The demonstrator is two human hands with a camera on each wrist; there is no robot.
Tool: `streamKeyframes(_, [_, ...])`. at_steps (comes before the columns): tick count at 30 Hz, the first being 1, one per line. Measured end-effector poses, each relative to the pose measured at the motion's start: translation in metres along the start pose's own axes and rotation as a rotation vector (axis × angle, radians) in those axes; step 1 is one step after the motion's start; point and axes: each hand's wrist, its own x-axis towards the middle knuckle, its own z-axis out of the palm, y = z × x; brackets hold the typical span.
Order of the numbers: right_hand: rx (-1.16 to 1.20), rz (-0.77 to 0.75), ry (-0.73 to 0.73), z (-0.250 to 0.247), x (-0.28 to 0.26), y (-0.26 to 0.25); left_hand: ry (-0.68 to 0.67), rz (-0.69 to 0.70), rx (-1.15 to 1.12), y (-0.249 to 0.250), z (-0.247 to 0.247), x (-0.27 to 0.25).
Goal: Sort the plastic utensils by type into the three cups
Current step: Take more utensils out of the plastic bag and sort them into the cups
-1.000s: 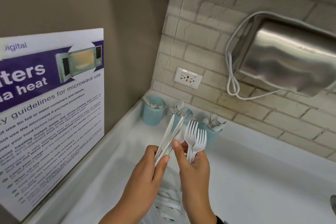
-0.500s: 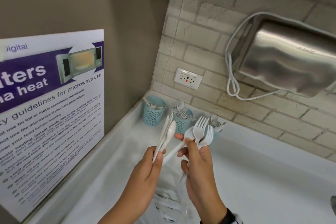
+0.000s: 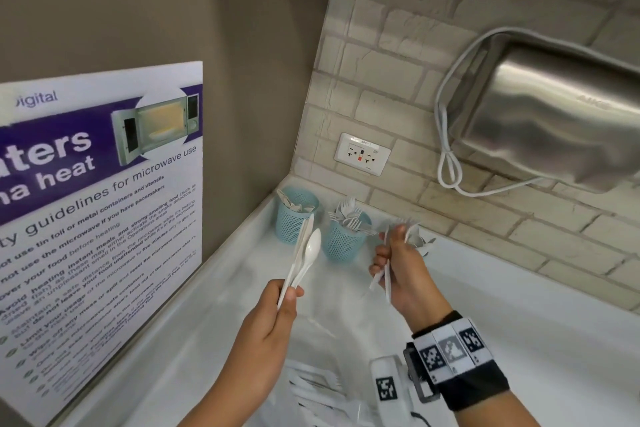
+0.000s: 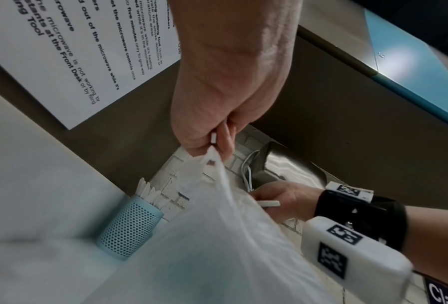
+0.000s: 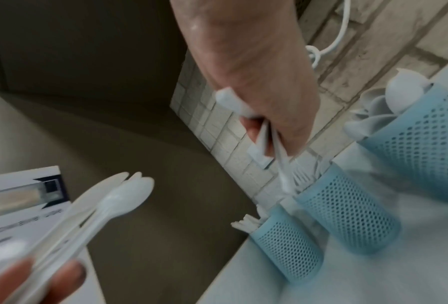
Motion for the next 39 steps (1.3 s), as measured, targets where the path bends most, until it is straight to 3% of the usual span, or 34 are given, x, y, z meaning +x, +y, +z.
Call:
streamKeyframes(4, [0.061, -0.003, 0.019, 0.001, 0.025, -0.017, 0.018, 0.006, 0.006, -0.001, -0.002, 0.004])
streamKeyframes(7, [0.133, -0.109, 0.011, 0.003, 0.041, -0.033, 0.024, -0.008, 0.000, -0.005, -0.002, 0.007])
streamKeyframes(13, [-0.002, -0.305, 0.109, 0.010, 0.073, -0.047, 0.033, -0.027, 0.001, -0.015, -0.003, 0.012])
streamKeyframes(20, [-0.174, -0.271, 0.285, 0.014, 0.118, -0.023, 0.031, -0.028, 0.005, -0.012, -0.006, 0.016])
streamKeyframes(25, [-0.354, -0.287, 0.252, 0.014, 0.131, -0.005, 0.016, -0.033, -0.006, -0.012, -0.008, 0.015])
streamKeyframes(29, [-0.589, -0.237, 0.117, 0.007, 0.144, 0.003, 0.027, -0.053, -0.008, -0.015, -0.007, 0.017])
streamKeyframes(36, [-0.467, -0.107, 0.026, 0.011, 0.130, -0.012, 0.004, -0.072, -0.040, -0.013, -0.006, 0.017])
streamKeyframes(39, [-0.493, -0.169, 0.012, 0.015, 0.112, -0.021, 0.003, -0.072, -0.070, -0.009, -0.005, 0.014])
